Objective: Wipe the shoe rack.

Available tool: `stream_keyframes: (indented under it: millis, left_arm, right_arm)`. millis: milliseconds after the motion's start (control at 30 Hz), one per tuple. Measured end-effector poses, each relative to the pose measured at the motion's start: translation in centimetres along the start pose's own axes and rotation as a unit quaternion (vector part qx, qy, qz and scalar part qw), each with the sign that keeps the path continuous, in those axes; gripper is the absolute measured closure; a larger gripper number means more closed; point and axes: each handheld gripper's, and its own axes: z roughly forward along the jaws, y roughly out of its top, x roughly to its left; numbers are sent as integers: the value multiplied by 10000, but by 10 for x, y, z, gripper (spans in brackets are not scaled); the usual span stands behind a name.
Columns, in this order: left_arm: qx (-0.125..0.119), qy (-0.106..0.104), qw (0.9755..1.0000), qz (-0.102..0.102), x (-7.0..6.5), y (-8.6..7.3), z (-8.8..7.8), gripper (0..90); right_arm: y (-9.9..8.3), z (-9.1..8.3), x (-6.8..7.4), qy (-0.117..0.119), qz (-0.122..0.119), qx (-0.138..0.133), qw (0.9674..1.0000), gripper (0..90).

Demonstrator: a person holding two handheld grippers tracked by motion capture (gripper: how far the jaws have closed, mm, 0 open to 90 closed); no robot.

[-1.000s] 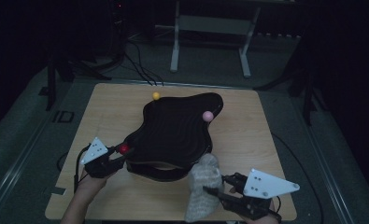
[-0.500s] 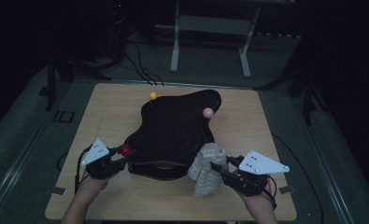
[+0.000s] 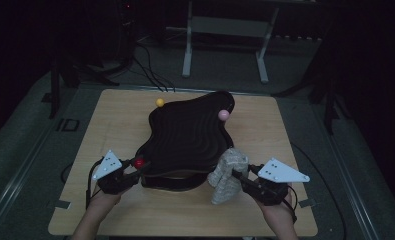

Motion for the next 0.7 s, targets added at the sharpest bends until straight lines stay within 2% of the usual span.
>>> stream_keyframes:
  millis: [100, 167, 233, 333, 400, 500, 567, 633, 700]
  left_arm:
    - [77, 103, 9999, 17, -2, 2, 0, 594]
    - [48, 90, 9999, 23, -3, 2, 1, 594]
    - [59, 73, 10000, 35, -3, 2, 1, 594]
    - [41, 18, 10000, 14, -2, 2, 2, 594]
    - [49, -12, 10000, 19, -1, 2, 2, 594]
    - [13, -33, 10000, 10, -1, 1, 2, 594]
    - [6, -41, 10000, 8, -1, 1, 2, 594]
    - [-2, -60, 10000, -5, 0, 1, 2, 594]
    - [13, -89, 10000, 8, 0, 1, 2, 595]
  right_arm:
    - [3, -2, 6, -9, -151, 31, 9999, 689]
    - [9, -5, 9, -69, -234, -38, 9997, 689]
    - [10, -4, 8, -154, -340, 43, 9993, 690]
    - [3, 2, 4, -89, -171, 161, 9997, 690]
    - [0, 5, 5, -29, -194, 256, 9995, 690]
    - [1, 5, 7, 38, -191, 292, 9994, 690]
    - [3, 3, 11, 163, -249, 279, 9992, 690]
    - [3, 5, 13, 108, -305, 292, 9991, 690]
    - [-1, 9, 11, 166, -231, 301, 9991, 691]
